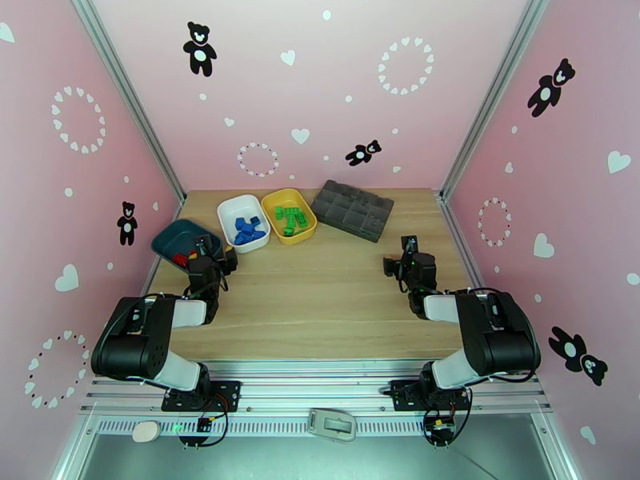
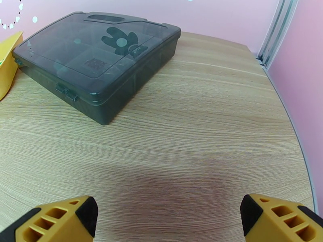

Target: Sort the legos into containers by color

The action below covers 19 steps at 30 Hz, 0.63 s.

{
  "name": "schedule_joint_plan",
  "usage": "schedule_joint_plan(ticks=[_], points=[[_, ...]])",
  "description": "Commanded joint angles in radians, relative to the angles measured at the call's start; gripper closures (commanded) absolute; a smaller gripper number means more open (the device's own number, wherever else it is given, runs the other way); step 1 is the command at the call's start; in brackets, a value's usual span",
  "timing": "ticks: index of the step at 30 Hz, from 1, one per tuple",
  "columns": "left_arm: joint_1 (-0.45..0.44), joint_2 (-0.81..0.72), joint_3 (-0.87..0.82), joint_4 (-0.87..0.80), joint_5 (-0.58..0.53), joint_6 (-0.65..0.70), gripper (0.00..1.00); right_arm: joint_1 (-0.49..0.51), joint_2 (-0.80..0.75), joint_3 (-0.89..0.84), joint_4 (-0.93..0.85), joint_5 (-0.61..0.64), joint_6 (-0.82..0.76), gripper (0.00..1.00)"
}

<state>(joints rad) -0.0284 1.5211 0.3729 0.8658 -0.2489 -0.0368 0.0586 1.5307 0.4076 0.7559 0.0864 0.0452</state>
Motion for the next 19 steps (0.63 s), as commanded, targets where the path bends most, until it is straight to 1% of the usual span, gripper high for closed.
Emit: schedule_joint_plan(ticks=[1,9,14,19], points=[[0.006,0.007,-0.006,0.027,0.013,0.006,0.02,-0.002,0.000,0.010,0.026,-0.006,0.008,0.01],[0.006,0.007,-0.006,0.025,0.011,0.006,0.02,-0.002,0.000,0.011,0.026,-0.006,0.008,0.01],[0.006,0.007,0.001,0.019,0.011,0.005,0.01,-0.008,0.018,0.039,-0.009,-0.033,0.007,0.01],[0.008,0.007,0.001,0.016,0.013,0.003,0.02,-0.009,0.000,0.014,0.019,-0.046,0.000,0.01]])
